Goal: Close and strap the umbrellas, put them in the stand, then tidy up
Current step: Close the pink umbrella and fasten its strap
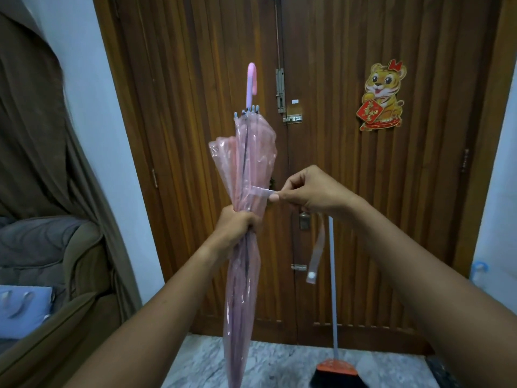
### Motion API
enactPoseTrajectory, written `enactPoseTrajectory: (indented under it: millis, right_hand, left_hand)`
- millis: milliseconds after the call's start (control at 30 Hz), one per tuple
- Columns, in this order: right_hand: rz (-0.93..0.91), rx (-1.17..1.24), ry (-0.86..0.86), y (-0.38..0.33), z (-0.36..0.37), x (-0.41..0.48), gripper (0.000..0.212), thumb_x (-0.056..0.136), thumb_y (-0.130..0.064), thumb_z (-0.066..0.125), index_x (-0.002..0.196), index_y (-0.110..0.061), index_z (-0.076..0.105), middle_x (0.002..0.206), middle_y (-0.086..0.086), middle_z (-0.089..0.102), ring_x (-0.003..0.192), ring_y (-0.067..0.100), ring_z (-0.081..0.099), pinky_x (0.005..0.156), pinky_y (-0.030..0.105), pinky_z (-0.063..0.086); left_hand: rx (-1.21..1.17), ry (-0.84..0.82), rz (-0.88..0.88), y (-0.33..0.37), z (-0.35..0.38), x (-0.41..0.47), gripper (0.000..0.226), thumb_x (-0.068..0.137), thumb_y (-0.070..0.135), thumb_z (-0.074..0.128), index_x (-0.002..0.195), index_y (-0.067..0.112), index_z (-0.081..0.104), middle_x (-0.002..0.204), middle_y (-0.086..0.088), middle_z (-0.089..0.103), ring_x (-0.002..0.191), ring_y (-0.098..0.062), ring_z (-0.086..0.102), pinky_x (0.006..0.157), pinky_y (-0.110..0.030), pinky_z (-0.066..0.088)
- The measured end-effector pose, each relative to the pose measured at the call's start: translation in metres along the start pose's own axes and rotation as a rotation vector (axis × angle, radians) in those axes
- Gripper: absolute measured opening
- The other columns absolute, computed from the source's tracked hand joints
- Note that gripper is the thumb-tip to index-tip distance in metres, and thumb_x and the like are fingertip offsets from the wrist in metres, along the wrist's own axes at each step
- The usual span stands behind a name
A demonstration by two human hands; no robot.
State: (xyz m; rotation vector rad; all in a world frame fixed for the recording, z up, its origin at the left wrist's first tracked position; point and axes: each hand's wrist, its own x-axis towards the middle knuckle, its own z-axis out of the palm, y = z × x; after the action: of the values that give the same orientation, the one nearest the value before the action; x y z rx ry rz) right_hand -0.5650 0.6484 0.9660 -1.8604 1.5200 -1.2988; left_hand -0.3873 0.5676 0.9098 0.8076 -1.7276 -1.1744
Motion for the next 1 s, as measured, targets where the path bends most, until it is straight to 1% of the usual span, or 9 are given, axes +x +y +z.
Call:
enactPoseTrajectory:
  millis: [100, 200, 267, 333, 433, 533, 667, 833, 1000]
  right_hand:
    - [-0.024, 0.011, 0.023, 0.006, -0.005, -0.002, 0.042, 0.080, -0.032, 0.083, 0.081, 0.007, 0.070, 0.057, -0.002, 0.059, 0.049, 0.000, 0.049, 0.049, 0.012, 0.041]
    - [-0.015, 0.063, 0.016, 0.016, -0.005, -0.003, 0.048, 0.079, -0.043, 0.082, 0.103, -0.003, 0.071, 0.078, 0.001, 0.073, 0.068, 0.003, 0.065, 0.065, 0.019, 0.051]
    - [0.049, 0.214, -0.031, 0.020, -0.003, -0.006, 0.048, 0.086, -0.038, 0.076, 0.121, -0.009, 0.062, 0.077, -0.006, 0.072, 0.063, 0.002, 0.066, 0.059, 0.016, 0.049]
    - [0.081, 0.380, -0.133, 0.027, 0.000, -0.007, 0.040, 0.090, -0.035, 0.073, 0.118, -0.009, 0.060, 0.080, 0.013, 0.061, 0.058, 0.025, 0.054, 0.054, 0.023, 0.043]
    - [-0.003, 0.483, -0.190, 0.028, 0.002, -0.007, 0.020, 0.094, -0.026, 0.069, 0.104, -0.009, 0.065, 0.075, 0.012, 0.067, 0.063, 0.025, 0.065, 0.064, 0.032, 0.050]
    - [-0.011, 0.399, -0.034, 0.022, 0.004, -0.004, 0.029, 0.090, -0.022, 0.074, 0.112, -0.004, 0.067, 0.093, 0.014, 0.075, 0.082, 0.022, 0.075, 0.073, 0.034, 0.060]
    - [0.004, 0.221, 0.168, 0.025, 0.014, 0.002, 0.042, 0.085, -0.022, 0.079, 0.120, -0.002, 0.067, 0.106, 0.007, 0.075, 0.095, 0.016, 0.075, 0.081, 0.027, 0.061]
    - [0.025, 0.095, 0.077, 0.019, 0.020, 0.008, 0.047, 0.082, -0.032, 0.082, 0.121, -0.009, 0.068, 0.105, -0.001, 0.076, 0.092, 0.007, 0.074, 0.075, 0.018, 0.059]
    - [0.064, -0.030, -0.007, 0.017, -0.004, -0.002, 0.017, 0.085, -0.029, 0.079, 0.087, -0.012, 0.079, 0.079, -0.003, 0.076, 0.068, 0.003, 0.069, 0.062, 0.017, 0.051]
  left_hand:
    - [-0.222, -0.218, -0.018, 0.006, 0.000, -0.007, 0.014, 0.050, -0.004, 0.043, 0.042, 0.006, 0.047, 0.044, -0.004, 0.042, 0.040, -0.016, 0.041, 0.048, -0.025, 0.046]
    - [-0.517, -0.527, -0.190, 0.010, 0.000, -0.012, 0.021, 0.049, -0.002, 0.040, 0.066, 0.006, 0.048, 0.049, -0.001, 0.040, 0.034, -0.011, 0.034, 0.048, -0.024, 0.043]
    - [-0.615, -0.721, -0.249, 0.015, 0.003, -0.013, 0.030, 0.050, 0.001, 0.040, 0.078, 0.002, 0.053, 0.052, -0.002, 0.043, 0.033, -0.010, 0.035, 0.050, -0.024, 0.044]
    - [-0.675, -0.859, -0.276, 0.017, 0.007, -0.009, 0.034, 0.053, 0.003, 0.038, 0.083, 0.001, 0.054, 0.055, -0.004, 0.046, 0.035, -0.012, 0.042, 0.055, -0.026, 0.048]
    - [-0.649, -0.920, -0.281, 0.017, 0.007, -0.004, 0.041, 0.060, 0.005, 0.042, 0.096, -0.005, 0.057, 0.066, -0.013, 0.055, 0.053, -0.025, 0.059, 0.072, -0.038, 0.054]
    - [-0.361, -0.722, -0.204, 0.016, 0.005, -0.007, 0.046, 0.072, 0.010, 0.045, 0.114, -0.005, 0.056, 0.095, -0.025, 0.060, 0.087, -0.039, 0.064, 0.086, -0.047, 0.050]
    - [-0.028, -0.418, 0.060, 0.010, 0.019, -0.010, 0.064, 0.080, 0.020, 0.074, 0.139, 0.024, 0.048, 0.123, -0.001, 0.066, 0.110, -0.018, 0.067, 0.093, -0.038, 0.056]
    - [0.095, -0.035, 0.014, 0.000, 0.033, -0.011, 0.039, 0.074, -0.005, 0.067, 0.108, 0.013, 0.066, 0.089, -0.004, 0.068, 0.078, -0.016, 0.067, 0.060, -0.023, 0.051]
    - [0.065, 0.103, -0.031, 0.000, 0.013, -0.006, 0.015, 0.065, -0.006, 0.058, 0.073, 0.007, 0.057, 0.061, -0.003, 0.050, 0.055, -0.016, 0.049, 0.046, -0.027, 0.039]
